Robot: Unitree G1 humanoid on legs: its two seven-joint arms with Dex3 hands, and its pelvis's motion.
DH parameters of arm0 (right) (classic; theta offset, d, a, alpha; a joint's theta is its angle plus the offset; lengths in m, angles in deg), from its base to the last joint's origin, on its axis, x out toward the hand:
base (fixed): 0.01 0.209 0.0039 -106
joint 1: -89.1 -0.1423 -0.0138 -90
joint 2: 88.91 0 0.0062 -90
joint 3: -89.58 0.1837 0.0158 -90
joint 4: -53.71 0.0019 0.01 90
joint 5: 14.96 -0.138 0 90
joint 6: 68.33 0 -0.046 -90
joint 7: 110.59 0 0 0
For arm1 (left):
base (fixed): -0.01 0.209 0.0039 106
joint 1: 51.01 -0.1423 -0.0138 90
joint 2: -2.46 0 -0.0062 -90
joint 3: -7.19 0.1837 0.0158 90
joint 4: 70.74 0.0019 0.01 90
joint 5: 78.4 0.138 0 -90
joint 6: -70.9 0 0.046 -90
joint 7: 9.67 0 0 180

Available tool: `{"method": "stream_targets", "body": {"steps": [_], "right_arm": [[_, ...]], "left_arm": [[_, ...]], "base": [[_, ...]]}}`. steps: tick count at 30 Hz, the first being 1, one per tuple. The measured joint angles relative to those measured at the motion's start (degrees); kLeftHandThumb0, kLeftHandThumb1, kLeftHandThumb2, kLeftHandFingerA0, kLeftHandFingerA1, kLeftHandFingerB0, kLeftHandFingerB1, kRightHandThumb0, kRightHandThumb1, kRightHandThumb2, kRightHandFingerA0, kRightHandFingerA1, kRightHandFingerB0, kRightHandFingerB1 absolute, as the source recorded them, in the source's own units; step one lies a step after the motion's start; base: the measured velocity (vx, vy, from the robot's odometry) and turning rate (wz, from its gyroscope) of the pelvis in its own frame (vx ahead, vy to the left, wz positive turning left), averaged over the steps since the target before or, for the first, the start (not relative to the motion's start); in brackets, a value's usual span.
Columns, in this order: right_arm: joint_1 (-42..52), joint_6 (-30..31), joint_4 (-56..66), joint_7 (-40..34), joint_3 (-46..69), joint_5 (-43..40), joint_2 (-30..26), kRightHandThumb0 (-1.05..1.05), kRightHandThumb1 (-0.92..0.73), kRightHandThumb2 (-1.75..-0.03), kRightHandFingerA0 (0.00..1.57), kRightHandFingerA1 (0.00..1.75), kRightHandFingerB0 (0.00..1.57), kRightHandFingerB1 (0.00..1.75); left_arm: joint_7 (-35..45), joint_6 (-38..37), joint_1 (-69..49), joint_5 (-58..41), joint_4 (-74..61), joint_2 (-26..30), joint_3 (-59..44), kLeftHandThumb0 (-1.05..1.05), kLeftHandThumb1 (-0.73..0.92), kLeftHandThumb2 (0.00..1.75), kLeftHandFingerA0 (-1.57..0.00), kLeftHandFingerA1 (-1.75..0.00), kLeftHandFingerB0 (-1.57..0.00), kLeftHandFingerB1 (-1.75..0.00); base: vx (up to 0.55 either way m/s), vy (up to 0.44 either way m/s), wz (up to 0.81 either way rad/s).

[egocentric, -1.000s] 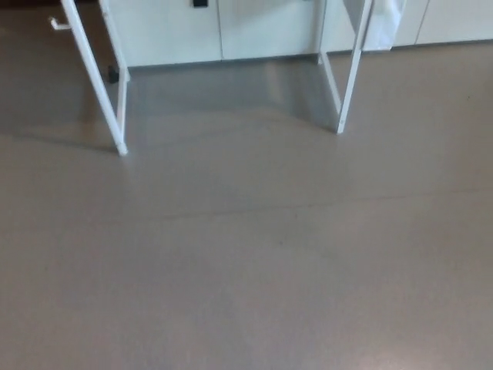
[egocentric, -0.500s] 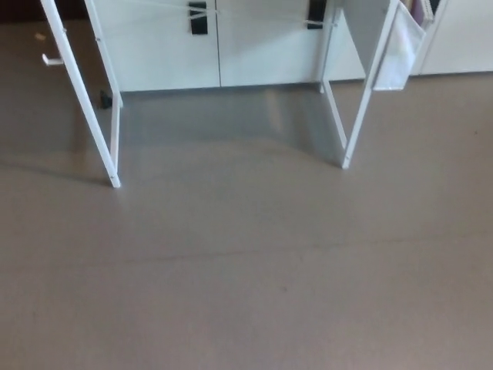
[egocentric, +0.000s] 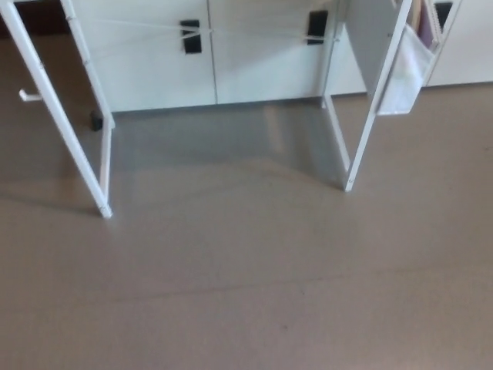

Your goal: The robot walks towards a desk on which a file tray is kept in the middle and a toilet paper roll is kept on its right. The robot uses its right hand to hook on finger in the gap of the roll and grabs it, lifts it and places it on the tray.

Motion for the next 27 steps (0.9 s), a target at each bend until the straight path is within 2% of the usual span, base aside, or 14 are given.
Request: {"method": "stream_targets", "body": {"steps": [5,6,8,9,10,11,13,14,15,16,17,22,26,27], "right_arm": [[0.00,-0.13,0.04,0.00,-0.02,0.00,0.36,-0.82,-0.75,-0.63,0.09,0.28,0.08,0.24],[0.08,-0.13,0.01,0.00,-0.02,0.01,0.36,-0.82,-0.75,-0.63,0.09,0.28,0.08,0.24],[0.17,-0.13,-0.02,0.00,-0.01,0.01,0.36,-0.82,-0.75,-0.63,0.09,0.28,0.08,0.24],[0.19,-0.13,-0.02,0.00,-0.01,0.01,0.36,-0.82,-0.75,-0.63,0.09,0.28,0.08,0.24],[0.20,-0.13,-0.02,0.00,-0.01,0.01,0.36,-0.82,-0.75,-0.63,0.09,0.28,0.08,0.24],[0.23,-0.13,-0.03,0.00,-0.01,0.01,0.36,-0.82,-0.75,-0.63,0.09,0.28,0.08,0.24],[0.33,-0.14,-0.04,-0.01,-0.01,0.00,0.36,-0.82,-0.75,-0.63,0.09,0.28,0.08,0.24],[0.42,-0.14,-0.05,-0.02,0.02,0.00,0.34,-0.82,-0.75,-0.63,0.09,0.28,0.08,0.24],[0.15,0.01,-0.18,-0.01,-0.07,0.03,0.72,-0.82,-0.75,-0.63,0.09,0.28,0.08,0.24],[0.21,-0.26,-0.01,0.03,-0.01,0.01,0.52,-0.82,-0.75,-0.63,0.09,0.28,0.08,0.24],[0.01,-0.32,0.04,-0.05,0.10,-0.01,0.35,-0.82,-0.75,-0.63,0.09,0.28,0.08,0.24],[0.19,-0.29,-0.16,-0.11,0.25,0.01,0.19,-0.82,-0.75,-0.63,0.09,0.28,0.08,0.24],[0.28,-0.29,-0.23,-0.11,0.26,0.00,0.19,-0.82,-0.75,-0.63,0.09,0.28,0.08,0.24],[0.33,-0.29,-0.27,-0.11,0.26,0.00,0.20,-0.82,-0.75,-0.63,0.09,0.28,0.08,0.24]], "left_arm": [[0.27,0.19,0.36,-0.10,-0.20,0.46,-0.62,-1.05,0.76,1.27,-0.10,-0.70,-0.09,-0.53],[0.28,0.20,0.32,-0.09,-0.21,0.46,-0.62,-1.05,0.73,1.27,-0.24,-0.78,-0.06,-0.62],[0.20,0.26,0.26,-0.01,-0.06,0.45,-0.45,-1.05,0.76,1.28,-0.27,-0.77,-0.05,-0.60],[0.12,0.32,0.21,0.06,0.01,0.46,-0.20,-1.05,0.69,1.11,-0.18,-0.75,-0.05,-0.62],[0.08,0.32,0.16,0.10,-0.01,0.46,-0.07,-1.05,0.69,1.11,-0.18,-0.75,-0.05,-0.62],[-0.05,0.36,0.00,0.13,0.05,0.45,0.04,-1.05,0.75,1.27,-0.27,-0.77,-0.06,-0.60],[-0.29,0.66,-0.15,0.09,0.03,0.43,-0.01,-1.05,0.71,1.25,-0.24,-0.75,-0.06,-0.59],[-0.43,0.91,-0.20,0.12,0.00,0.42,0.00,-1.05,0.76,1.29,-0.23,-0.73,0.00,-0.53],[-0.56,1.02,-0.36,0.20,-0.15,0.43,0.26,-1.05,0.73,1.26,-0.26,-0.76,-0.06,-0.58],[-0.66,1.18,-0.32,0.21,-0.19,0.37,0.34,-0.98,0.70,1.25,-0.19,-0.71,0.00,-0.54],[-0.69,1.23,0.03,0.20,-0.53,0.36,0.39,-1.05,0.76,1.25,-0.19,-0.71,-0.05,-0.55],[-0.59,1.23,-0.33,0.02,-1.38,0.29,0.26,-1.05,0.75,1.26,-0.26,-0.73,-0.02,-0.55],[-0.70,1.27,-0.50,0.04,-1.69,0.29,0.33,-1.05,0.76,1.24,-0.17,-0.70,-0.07,-0.54],[-0.70,1.27,-0.55,0.02,-1.70,0.29,0.30,-1.05,0.75,1.25,-0.20,-0.72,-0.04,-0.57]], "base": [[0.24,0.138,-0.04],[0.18,0.046,0.10],[0.16,-0.006,0.10],[0.17,-0.078,0.05],[0.18,-0.103,0.02],[0.19,-0.090,0.10],[0.12,-0.146,0.12],[0.20,-0.172,0.19],[0.25,-0.223,-0.62],[0.25,-0.180,0.54],[0.23,-0.179,0.12],[0.11,-0.113,-0.05],[0.13,0.035,-0.07],[0.16,0.112,-0.07]]}}
